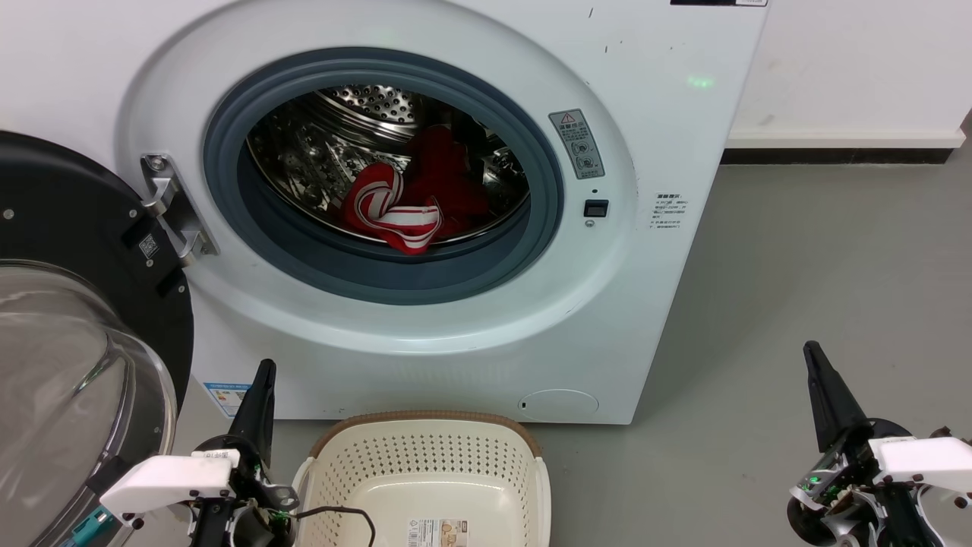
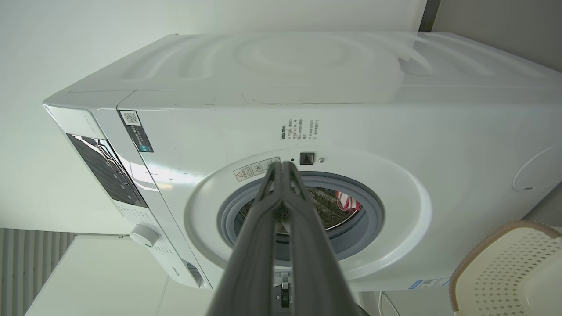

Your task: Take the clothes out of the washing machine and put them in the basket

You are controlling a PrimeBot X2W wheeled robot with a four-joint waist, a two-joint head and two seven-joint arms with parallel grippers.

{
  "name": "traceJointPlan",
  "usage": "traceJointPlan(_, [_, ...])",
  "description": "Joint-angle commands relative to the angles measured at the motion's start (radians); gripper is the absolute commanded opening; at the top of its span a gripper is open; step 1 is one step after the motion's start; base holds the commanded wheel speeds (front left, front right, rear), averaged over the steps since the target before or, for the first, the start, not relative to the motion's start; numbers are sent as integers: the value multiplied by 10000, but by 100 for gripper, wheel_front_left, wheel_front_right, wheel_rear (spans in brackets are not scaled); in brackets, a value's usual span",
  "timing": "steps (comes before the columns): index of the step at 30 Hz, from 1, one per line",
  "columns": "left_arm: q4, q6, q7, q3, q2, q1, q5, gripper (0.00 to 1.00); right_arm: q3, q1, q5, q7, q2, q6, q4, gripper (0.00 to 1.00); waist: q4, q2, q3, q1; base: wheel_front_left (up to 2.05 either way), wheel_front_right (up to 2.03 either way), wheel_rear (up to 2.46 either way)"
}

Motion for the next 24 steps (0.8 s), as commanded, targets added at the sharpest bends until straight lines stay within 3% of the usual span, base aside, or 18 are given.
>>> traceJointPlan(1, [-4, -23, 14, 21, -13, -56, -19, 0, 6, -135, -49, 1, 33, 0, 13, 0, 0, 0, 0, 0, 0, 0, 0])
traceJointPlan(18, [-4, -23, 14, 21, -13, -56, -19, 0, 7, -135, -49, 1, 33, 0, 13, 0, 0, 0, 0, 0, 0, 0, 0])
traceJointPlan(19, [28, 0, -1, -3, -2, 13, 1, 100, 2, 15, 1, -1, 0, 0, 22, 100, 0, 0, 0, 0, 0, 0, 0])
traceJointPlan(24, [40, 0, -203, -301, -3, -16, 102, 100, 103, 119, -85, -210, 3, 0, -53, 100, -4, 0, 3, 0, 0, 0, 0])
